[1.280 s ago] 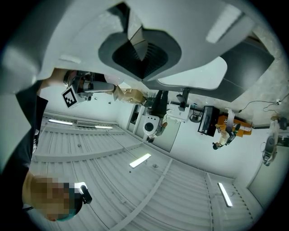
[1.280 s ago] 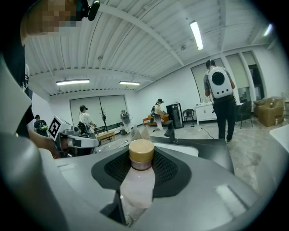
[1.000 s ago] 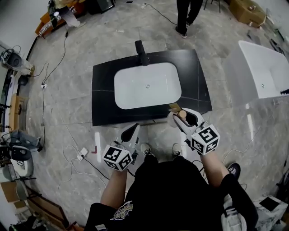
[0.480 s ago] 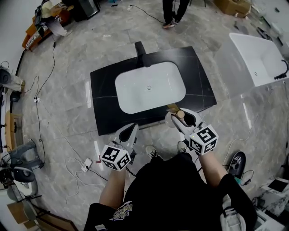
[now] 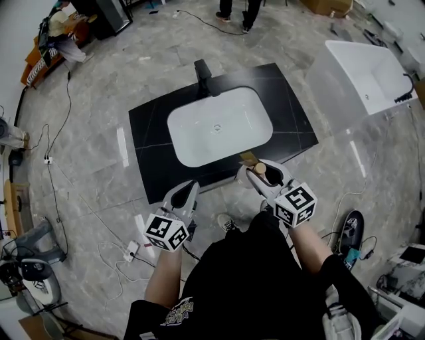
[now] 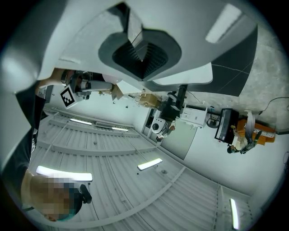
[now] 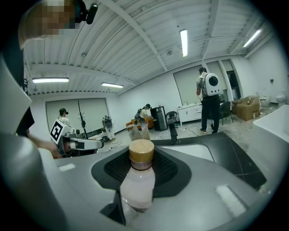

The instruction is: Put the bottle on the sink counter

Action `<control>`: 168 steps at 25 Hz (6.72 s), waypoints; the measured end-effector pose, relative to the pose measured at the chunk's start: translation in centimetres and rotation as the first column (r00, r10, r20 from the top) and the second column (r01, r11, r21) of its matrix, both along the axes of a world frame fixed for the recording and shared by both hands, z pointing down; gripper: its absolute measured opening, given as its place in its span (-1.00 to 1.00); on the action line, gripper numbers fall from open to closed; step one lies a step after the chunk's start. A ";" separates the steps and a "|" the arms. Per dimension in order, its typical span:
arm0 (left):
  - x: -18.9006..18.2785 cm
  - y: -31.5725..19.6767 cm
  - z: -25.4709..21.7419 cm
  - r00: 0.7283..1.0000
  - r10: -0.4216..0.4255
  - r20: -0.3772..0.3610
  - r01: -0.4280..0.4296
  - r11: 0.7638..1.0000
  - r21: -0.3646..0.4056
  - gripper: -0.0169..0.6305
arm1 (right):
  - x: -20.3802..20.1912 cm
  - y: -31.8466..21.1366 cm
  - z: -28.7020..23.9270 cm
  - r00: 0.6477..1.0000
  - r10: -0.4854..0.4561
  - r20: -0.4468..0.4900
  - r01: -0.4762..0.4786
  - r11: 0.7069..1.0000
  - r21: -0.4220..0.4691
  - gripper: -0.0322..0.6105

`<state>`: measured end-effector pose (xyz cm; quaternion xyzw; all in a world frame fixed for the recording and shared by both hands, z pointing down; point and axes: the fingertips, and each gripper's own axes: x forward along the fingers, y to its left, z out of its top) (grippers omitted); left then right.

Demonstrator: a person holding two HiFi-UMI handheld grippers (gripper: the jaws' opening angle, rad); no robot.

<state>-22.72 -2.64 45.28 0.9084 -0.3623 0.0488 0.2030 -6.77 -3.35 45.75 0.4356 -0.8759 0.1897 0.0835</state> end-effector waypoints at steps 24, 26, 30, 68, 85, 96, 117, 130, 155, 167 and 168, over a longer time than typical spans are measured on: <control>3.3 -3.8 -2.4 0.990 -0.140 0.007 0.139 0.989 0.044 -0.95 | 2.7 -7.1 -1.3 0.987 -0.159 -0.003 0.159 0.987 0.021 -0.40; 4.4 -4.8 -2.5 0.990 -0.142 0.002 0.142 0.989 0.047 -0.95 | 3.8 -8.2 -1.5 0.988 -0.154 -0.003 0.154 0.988 0.022 -0.40; 7.1 -6.5 -2.7 0.993 -0.119 0.000 0.118 0.992 0.052 -0.94 | 6.2 -10.0 -1.4 0.990 -0.141 -0.010 0.141 0.990 0.019 -0.40; 21.8 -21.4 4.8 0.999 0.043 0.019 -0.042 0.998 -0.049 -0.95 | 20.1 -33.1 8.5 0.996 -0.029 -0.089 0.028 1.000 -0.012 -0.40; 23.8 -24.4 6.8 0.998 0.033 0.044 -0.029 0.994 -0.101 -0.95 | 21.2 -40.9 13.6 0.991 -0.040 -0.129 0.037 0.999 -0.026 -0.40; 22.9 -24.0 7.0 0.999 -0.009 0.051 0.014 0.995 -0.099 -0.95 | 20.2 -43.1 14.5 0.987 -0.048 -0.151 0.050 0.999 0.011 -0.40; 22.3 -21.6 7.6 0.998 -0.049 0.046 0.054 0.991 -0.122 -0.95 | 19.6 -42.9 15.4 0.980 -0.035 -0.195 0.050 0.996 0.068 -0.39; 20.0 -18.6 6.9 0.995 -0.068 0.070 0.077 0.989 -0.127 -0.94 | 21.2 -40.3 15.2 0.985 0.035 -0.169 -0.033 0.999 0.013 -0.33; 6.8 -6.0 1.6 0.999 -0.006 -0.037 0.005 1.000 -0.027 -0.95 | 6.4 -12.5 2.0 0.997 0.058 0.045 -0.056 0.998 -0.037 -0.81; 4.1 -1.4 3.3 0.995 0.096 0.007 -0.095 0.993 -0.073 -0.95 | 4.0 -2.6 2.7 0.992 0.129 0.009 -0.129 0.989 -0.070 -0.81; 4.4 -1.2 3.2 0.994 0.111 0.010 -0.110 0.991 -0.072 -0.95 | 3.7 -2.0 2.8 0.992 0.124 0.006 -0.123 0.989 -0.076 -0.81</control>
